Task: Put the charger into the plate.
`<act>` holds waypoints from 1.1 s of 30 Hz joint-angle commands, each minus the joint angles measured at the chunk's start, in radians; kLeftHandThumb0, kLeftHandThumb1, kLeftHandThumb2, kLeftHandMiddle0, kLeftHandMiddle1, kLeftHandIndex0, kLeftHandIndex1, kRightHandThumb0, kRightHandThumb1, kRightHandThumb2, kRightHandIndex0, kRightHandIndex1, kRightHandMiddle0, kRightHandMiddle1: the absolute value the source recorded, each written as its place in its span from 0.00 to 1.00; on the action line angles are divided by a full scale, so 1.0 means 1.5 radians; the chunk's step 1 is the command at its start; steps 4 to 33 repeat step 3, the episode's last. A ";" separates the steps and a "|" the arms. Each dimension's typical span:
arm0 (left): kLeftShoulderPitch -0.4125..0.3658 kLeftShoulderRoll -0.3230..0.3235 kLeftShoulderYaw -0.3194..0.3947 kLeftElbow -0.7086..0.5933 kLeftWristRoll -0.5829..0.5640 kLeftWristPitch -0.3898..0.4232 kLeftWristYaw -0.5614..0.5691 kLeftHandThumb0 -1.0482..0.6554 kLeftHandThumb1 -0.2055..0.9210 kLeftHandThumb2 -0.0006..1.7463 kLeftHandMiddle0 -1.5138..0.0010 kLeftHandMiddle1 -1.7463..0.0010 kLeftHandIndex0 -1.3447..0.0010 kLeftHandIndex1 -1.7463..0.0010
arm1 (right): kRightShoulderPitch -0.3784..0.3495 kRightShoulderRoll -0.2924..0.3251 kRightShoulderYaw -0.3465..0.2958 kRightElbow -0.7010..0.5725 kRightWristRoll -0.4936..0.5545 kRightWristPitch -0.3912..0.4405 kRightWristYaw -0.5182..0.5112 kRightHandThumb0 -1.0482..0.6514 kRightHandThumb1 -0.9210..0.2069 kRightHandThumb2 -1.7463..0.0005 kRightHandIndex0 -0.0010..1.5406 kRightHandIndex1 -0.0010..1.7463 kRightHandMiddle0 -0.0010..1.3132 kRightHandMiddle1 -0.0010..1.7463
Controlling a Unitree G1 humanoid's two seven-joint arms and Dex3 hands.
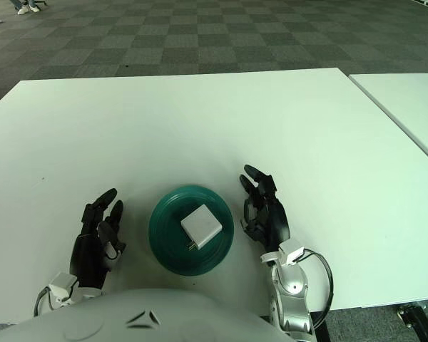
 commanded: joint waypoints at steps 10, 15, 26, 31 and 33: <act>-0.001 0.001 0.006 0.001 -0.004 0.008 0.000 0.09 1.00 0.60 0.82 1.00 1.00 0.57 | 0.016 0.000 0.007 0.033 -0.011 0.020 -0.006 0.15 0.00 0.54 0.19 0.07 0.00 0.39; -0.001 0.001 0.006 0.001 -0.004 0.008 0.000 0.09 1.00 0.60 0.82 1.00 1.00 0.57 | 0.016 0.000 0.007 0.033 -0.011 0.020 -0.006 0.15 0.00 0.54 0.19 0.07 0.00 0.39; -0.001 0.001 0.006 0.001 -0.004 0.008 0.000 0.09 1.00 0.60 0.82 1.00 1.00 0.57 | 0.016 0.000 0.007 0.033 -0.011 0.020 -0.006 0.15 0.00 0.54 0.19 0.07 0.00 0.39; -0.001 0.001 0.006 0.001 -0.004 0.008 0.000 0.09 1.00 0.60 0.82 1.00 1.00 0.57 | 0.016 0.000 0.007 0.033 -0.011 0.020 -0.006 0.15 0.00 0.54 0.19 0.07 0.00 0.39; -0.001 0.001 0.006 0.001 -0.004 0.008 0.000 0.09 1.00 0.60 0.82 1.00 1.00 0.57 | 0.016 0.000 0.007 0.033 -0.011 0.020 -0.006 0.15 0.00 0.54 0.19 0.07 0.00 0.39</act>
